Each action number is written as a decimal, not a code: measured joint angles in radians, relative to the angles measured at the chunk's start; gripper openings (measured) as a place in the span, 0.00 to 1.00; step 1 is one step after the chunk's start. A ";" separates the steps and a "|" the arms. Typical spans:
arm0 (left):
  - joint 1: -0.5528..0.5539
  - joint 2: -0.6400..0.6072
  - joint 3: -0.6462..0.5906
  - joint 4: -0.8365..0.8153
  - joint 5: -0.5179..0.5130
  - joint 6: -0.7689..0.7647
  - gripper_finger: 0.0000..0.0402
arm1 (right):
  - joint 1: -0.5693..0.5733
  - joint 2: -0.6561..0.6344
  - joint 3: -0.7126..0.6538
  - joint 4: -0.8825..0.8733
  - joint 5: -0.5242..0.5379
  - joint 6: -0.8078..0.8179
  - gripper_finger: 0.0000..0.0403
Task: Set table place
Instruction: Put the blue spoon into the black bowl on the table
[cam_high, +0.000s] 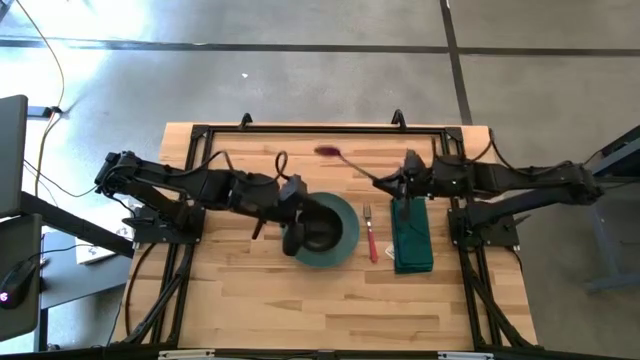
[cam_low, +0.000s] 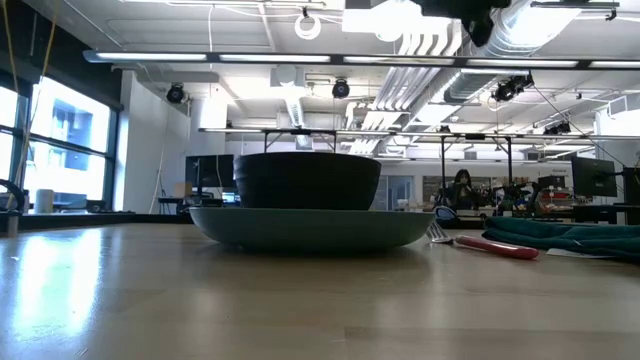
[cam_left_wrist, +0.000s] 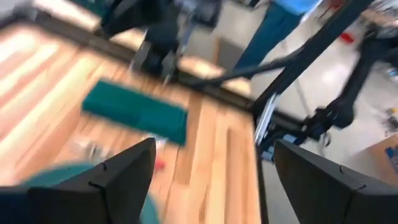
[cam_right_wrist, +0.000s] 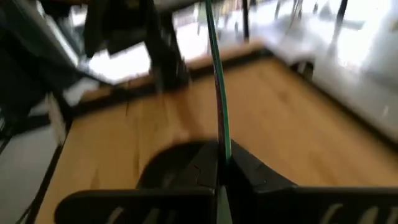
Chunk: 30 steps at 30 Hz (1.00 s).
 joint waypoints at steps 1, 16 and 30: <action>0.000 0.000 0.000 -0.034 -0.011 -0.017 0.76 | -0.006 0.010 0.027 -0.072 -0.026 0.021 0.00; -0.001 -0.115 0.000 -0.665 -0.348 -0.301 0.66 | -0.048 0.547 0.758 -1.080 -0.455 0.001 0.00; 0.000 -0.146 0.000 -0.747 -0.352 -0.291 0.66 | -0.110 1.080 1.202 -1.295 -0.500 -0.291 0.00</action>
